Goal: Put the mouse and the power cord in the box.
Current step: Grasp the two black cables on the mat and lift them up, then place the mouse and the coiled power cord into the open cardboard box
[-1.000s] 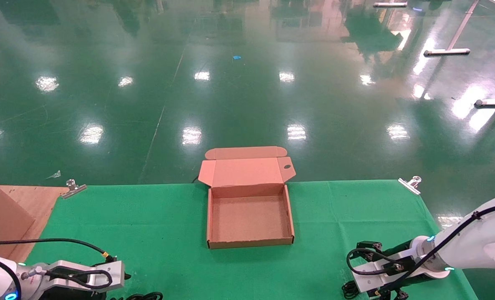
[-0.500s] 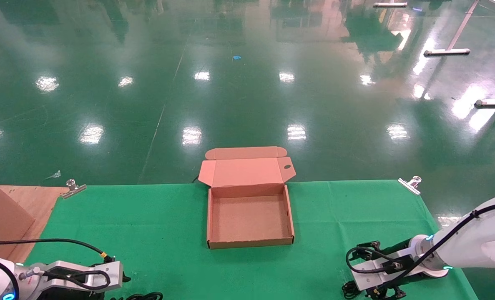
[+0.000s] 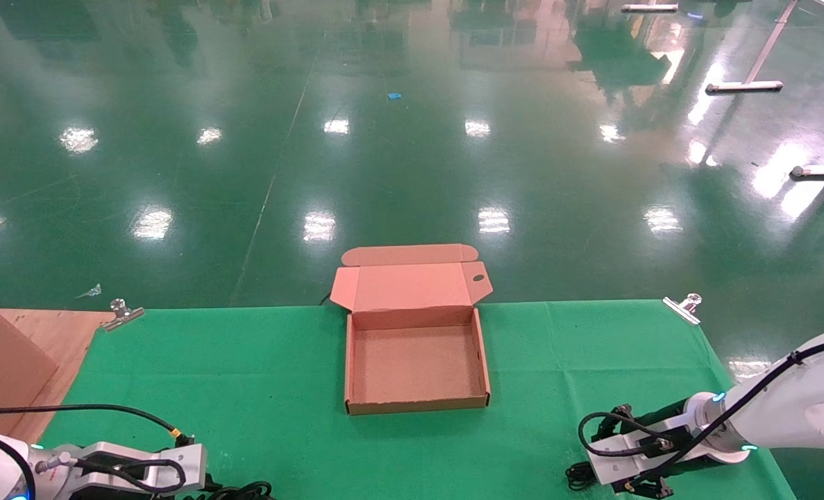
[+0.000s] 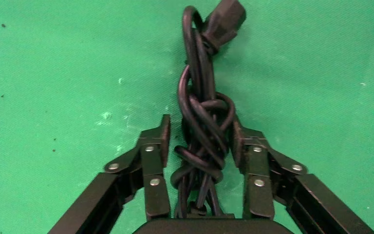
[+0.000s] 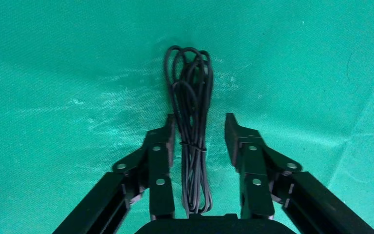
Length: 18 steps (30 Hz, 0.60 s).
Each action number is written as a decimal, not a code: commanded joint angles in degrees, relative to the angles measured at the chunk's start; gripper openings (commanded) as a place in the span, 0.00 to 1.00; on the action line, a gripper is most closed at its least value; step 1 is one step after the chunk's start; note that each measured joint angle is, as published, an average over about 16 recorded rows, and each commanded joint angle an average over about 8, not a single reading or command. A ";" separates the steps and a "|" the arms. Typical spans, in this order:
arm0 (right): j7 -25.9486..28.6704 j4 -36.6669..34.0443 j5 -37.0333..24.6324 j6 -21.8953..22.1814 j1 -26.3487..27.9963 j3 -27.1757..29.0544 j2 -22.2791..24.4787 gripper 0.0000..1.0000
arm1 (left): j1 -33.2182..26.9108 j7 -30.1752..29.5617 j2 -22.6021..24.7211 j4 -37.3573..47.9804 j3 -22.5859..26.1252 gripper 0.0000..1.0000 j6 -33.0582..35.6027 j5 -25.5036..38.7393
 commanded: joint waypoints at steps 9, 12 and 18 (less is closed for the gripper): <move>-0.20 -0.48 0.56 -0.37 -0.03 0.39 0.52 0.00 | 0.16 0.49 0.41 0.16 0.16 0.00 0.63 0.23; -0.25 -0.56 0.80 -0.93 0.15 0.55 0.88 0.00 | 0.03 0.55 0.41 0.19 0.21 0.00 0.97 0.30; -0.44 -0.39 1.56 -3.35 1.90 1.08 2.01 0.00 | -1.58 0.86 -0.03 -0.22 0.44 0.00 2.74 0.63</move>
